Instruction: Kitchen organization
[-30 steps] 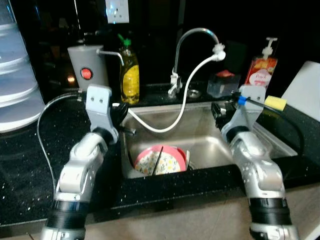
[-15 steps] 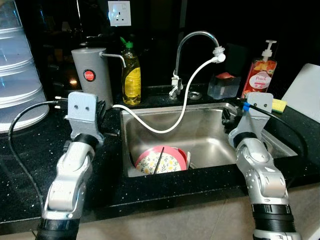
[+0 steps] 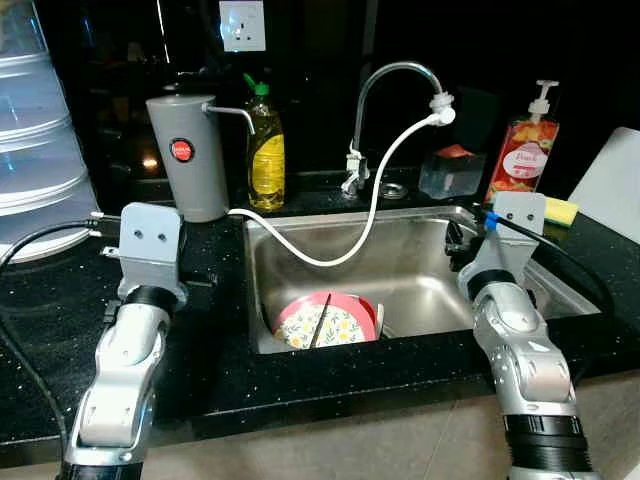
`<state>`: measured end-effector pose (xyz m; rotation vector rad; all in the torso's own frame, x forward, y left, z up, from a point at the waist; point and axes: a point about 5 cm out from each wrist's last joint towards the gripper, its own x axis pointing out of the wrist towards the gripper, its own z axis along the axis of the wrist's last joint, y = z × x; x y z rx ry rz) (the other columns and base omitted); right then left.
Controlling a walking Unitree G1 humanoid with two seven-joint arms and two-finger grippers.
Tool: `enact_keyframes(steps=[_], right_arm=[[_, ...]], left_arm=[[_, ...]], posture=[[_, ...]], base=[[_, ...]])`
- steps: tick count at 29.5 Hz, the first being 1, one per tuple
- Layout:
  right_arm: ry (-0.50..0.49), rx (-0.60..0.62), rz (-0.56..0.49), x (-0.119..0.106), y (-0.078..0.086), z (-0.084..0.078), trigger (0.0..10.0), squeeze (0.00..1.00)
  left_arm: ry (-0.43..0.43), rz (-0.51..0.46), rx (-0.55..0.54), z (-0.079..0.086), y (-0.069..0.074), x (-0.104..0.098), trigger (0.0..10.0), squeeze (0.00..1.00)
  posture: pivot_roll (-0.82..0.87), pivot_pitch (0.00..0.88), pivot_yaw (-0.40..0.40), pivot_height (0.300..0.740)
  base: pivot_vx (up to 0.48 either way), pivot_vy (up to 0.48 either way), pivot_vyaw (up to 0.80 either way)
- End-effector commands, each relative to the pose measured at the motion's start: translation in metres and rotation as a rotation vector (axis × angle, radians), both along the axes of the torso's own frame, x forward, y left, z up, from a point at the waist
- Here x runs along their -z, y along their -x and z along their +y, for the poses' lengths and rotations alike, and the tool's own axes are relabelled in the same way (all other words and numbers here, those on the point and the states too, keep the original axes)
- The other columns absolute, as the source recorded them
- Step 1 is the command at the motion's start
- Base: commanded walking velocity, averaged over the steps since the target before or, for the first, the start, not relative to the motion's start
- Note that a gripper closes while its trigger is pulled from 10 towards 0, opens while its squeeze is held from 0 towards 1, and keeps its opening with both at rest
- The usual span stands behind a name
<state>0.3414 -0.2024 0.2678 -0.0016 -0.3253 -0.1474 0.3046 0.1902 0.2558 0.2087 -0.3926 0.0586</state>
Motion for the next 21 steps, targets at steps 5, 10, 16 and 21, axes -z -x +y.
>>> enact_keyframes(steps=[5,10,16,21], right_arm=[[0.01,0.009,0.014,0.007,0.0,-0.001,10.0,0.0],[0.059,0.031,0.009,0.009,-0.001,-0.005,10.0,0.0],[0.066,0.092,0.004,0.013,0.002,-0.023,10.0,0.0],[0.08,0.16,0.014,0.023,0.006,-0.041,10.0,0.0]], left_arm=[[0.065,0.069,-0.04,0.017,0.0,0.015,10.0,0.0],[0.201,0.213,0.038,0.022,-0.002,0.052,10.0,0.0],[0.216,0.249,0.034,0.024,0.003,0.071,10.0,0.0],[0.195,0.259,0.021,0.028,0.003,0.081,10.0,0.0]], posture=[[-0.04,0.052,-0.004,0.74],[-0.06,0.039,-0.008,0.74],[-0.06,0.036,-0.01,0.74],[-0.06,0.03,-0.016,0.74]], base=[[0.0,0.0,0.0],[0.0,0.0,0.0],[0.0,0.0,0.0],[0.0,0.0,0.0]])
